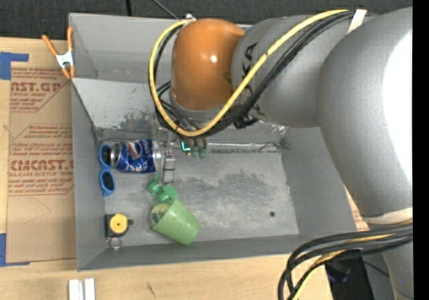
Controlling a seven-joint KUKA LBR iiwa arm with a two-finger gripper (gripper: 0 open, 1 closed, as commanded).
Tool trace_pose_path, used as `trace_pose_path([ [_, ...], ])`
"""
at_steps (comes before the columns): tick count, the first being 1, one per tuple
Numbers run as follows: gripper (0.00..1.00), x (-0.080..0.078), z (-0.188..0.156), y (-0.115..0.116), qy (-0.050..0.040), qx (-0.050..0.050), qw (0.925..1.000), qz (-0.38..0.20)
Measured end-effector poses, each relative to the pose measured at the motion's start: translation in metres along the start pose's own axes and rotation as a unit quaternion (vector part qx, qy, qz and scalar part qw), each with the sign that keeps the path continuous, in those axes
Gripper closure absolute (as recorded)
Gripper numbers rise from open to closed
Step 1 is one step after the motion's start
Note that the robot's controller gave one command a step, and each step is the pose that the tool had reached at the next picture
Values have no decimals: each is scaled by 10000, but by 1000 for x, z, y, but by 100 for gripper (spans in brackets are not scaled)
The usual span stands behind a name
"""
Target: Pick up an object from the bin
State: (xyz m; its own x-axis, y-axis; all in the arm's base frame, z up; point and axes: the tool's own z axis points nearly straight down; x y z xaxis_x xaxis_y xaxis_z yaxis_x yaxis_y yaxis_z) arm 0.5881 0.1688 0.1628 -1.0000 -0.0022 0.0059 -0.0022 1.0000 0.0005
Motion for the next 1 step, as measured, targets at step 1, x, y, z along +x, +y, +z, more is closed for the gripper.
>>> trace_pose_path([
  [1,0,12,70,0,-91,-33,9991,416],
])
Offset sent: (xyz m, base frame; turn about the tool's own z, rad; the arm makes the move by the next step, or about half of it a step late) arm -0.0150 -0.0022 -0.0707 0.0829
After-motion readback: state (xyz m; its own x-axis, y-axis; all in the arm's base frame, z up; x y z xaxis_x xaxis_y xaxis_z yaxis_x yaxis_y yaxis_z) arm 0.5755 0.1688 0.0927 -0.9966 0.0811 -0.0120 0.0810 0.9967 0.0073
